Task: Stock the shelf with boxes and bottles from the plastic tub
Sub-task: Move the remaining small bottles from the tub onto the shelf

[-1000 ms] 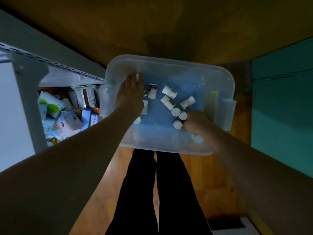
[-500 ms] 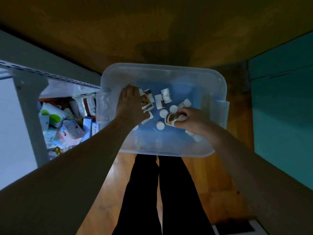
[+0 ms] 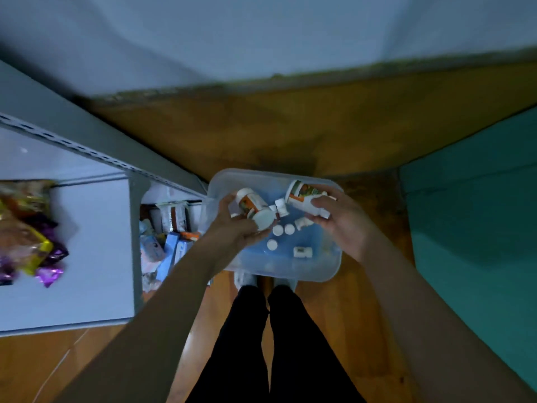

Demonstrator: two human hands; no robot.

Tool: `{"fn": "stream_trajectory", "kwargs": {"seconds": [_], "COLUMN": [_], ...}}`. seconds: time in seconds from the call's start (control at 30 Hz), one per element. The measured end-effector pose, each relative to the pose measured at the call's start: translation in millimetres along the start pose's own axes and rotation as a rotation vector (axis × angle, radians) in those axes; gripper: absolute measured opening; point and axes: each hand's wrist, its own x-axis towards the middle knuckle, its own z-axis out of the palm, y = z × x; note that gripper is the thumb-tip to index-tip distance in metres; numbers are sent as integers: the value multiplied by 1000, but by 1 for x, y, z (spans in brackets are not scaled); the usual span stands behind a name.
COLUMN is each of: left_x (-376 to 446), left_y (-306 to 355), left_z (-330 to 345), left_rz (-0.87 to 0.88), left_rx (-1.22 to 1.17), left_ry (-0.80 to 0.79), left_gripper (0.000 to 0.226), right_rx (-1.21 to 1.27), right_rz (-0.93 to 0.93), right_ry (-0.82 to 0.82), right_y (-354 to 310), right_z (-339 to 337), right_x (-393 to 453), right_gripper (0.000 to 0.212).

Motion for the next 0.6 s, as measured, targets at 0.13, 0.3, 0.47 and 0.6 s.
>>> {"fn": "stream_trajectory", "kwargs": {"seconds": [0.13, 0.3, 0.47, 0.6], "left_x": [-58, -135, -230, -313], "left_y": [28, 75, 120, 145], "left_z": [37, 84, 94, 78], "left_rz": [95, 295, 599, 804], "left_rx": [-276, -218, -109, -95], "left_ry": [-116, -113, -187, -218], "left_gripper": [66, 41, 61, 72], "right_rx": [36, -41, 141, 145], "right_rz": [-95, -301, -465, -603], "right_ry": [-98, -169, -367, -411], "right_y": [-47, -102, -140, -146], "right_z": [21, 60, 102, 153], "right_x": [-65, -150, -233, -295], "right_gripper": [24, 31, 21, 28]}}
